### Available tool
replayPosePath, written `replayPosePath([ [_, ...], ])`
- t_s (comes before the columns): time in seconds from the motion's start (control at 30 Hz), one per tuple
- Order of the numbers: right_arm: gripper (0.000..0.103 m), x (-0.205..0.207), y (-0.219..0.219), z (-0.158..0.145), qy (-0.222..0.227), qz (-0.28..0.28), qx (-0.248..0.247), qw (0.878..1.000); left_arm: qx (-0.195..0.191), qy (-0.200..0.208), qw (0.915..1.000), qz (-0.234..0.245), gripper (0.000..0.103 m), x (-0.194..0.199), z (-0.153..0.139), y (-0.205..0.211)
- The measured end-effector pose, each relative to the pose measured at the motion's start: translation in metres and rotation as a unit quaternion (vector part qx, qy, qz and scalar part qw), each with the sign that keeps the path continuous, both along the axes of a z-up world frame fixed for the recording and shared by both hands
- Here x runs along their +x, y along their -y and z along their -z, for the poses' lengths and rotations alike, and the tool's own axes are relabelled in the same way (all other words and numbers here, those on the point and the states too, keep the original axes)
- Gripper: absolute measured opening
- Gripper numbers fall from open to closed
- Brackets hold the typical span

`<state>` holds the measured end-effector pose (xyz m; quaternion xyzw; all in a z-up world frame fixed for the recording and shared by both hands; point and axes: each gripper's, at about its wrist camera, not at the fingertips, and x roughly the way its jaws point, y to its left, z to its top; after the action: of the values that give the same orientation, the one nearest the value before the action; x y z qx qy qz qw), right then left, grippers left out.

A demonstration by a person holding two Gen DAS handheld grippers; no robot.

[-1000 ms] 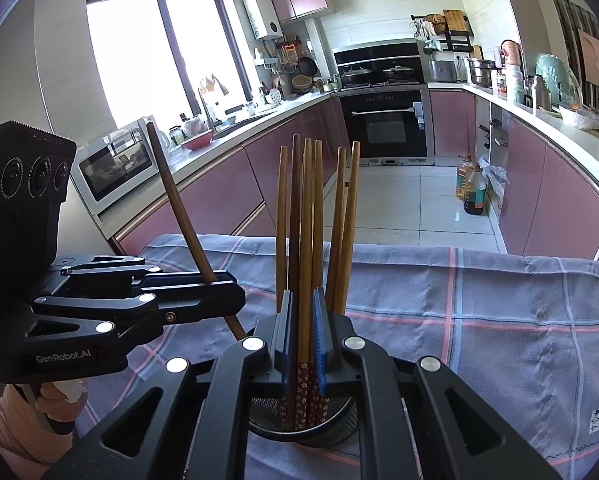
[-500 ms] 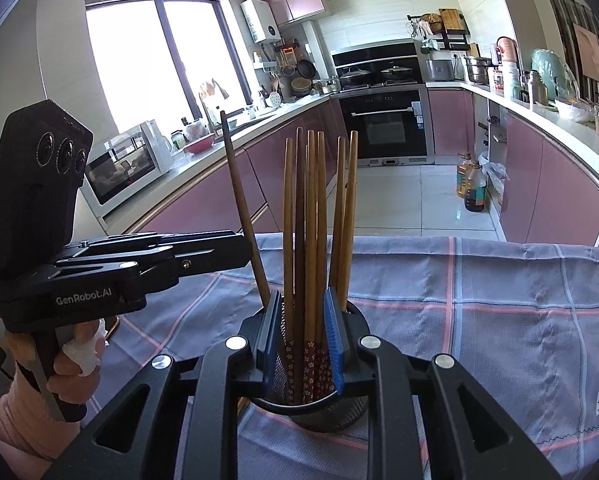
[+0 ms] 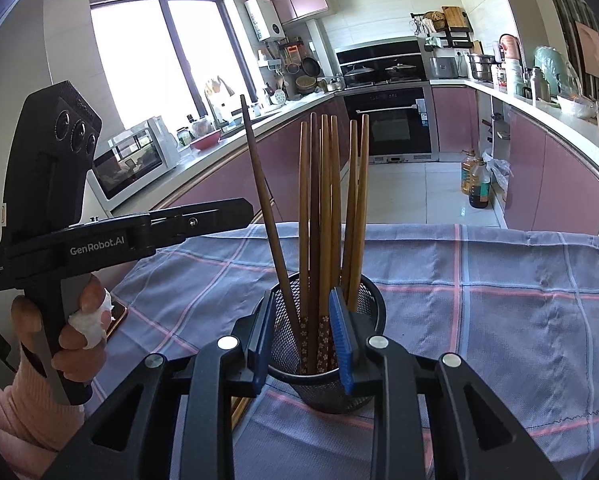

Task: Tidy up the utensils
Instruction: 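Open both tools to release the chopsticks into the holder, then withdraw both open tools from the holder toward the last two chopsticks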

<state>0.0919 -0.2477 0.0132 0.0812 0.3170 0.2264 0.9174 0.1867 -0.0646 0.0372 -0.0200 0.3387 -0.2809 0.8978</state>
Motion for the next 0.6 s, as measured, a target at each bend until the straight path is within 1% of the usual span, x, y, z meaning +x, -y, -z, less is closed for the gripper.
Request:
replayPosePath([
  [0.17,0.026,-0.014,-0.005,-0.002,0.007,-0.014,-0.004,1.000,-0.005,0.004,1.0000,-0.002,0.014,-0.007,0.003,-0.007],
  [0.23,0.027,-0.023,-0.009,-0.002,0.009,-0.029,-0.005,1.000,-0.001,0.012,0.9999,0.000,0.017,-0.015,0.004,-0.011],
  [0.3,0.029,-0.034,-0.016,0.000,0.009,-0.049,-0.011,0.999,0.005,0.019,0.9998,-0.001,0.024,-0.026,0.008,-0.017],
  [0.33,0.029,-0.038,-0.020,0.002,0.007,-0.058,-0.014,0.998,0.009,0.021,0.9997,-0.003,0.025,-0.033,0.011,-0.022],
  [0.43,0.033,-0.047,-0.032,0.015,-0.012,-0.081,-0.021,0.996,0.024,0.022,0.9994,-0.010,0.026,-0.050,0.024,-0.034],
  [0.47,0.033,-0.050,-0.036,0.021,-0.020,-0.088,-0.024,0.996,0.029,0.018,0.9994,-0.012,0.028,-0.055,0.029,-0.039],
  [0.6,0.033,-0.053,-0.052,0.046,-0.055,-0.102,-0.035,0.993,0.047,-0.006,0.9985,-0.026,0.029,-0.072,0.056,-0.054],
])
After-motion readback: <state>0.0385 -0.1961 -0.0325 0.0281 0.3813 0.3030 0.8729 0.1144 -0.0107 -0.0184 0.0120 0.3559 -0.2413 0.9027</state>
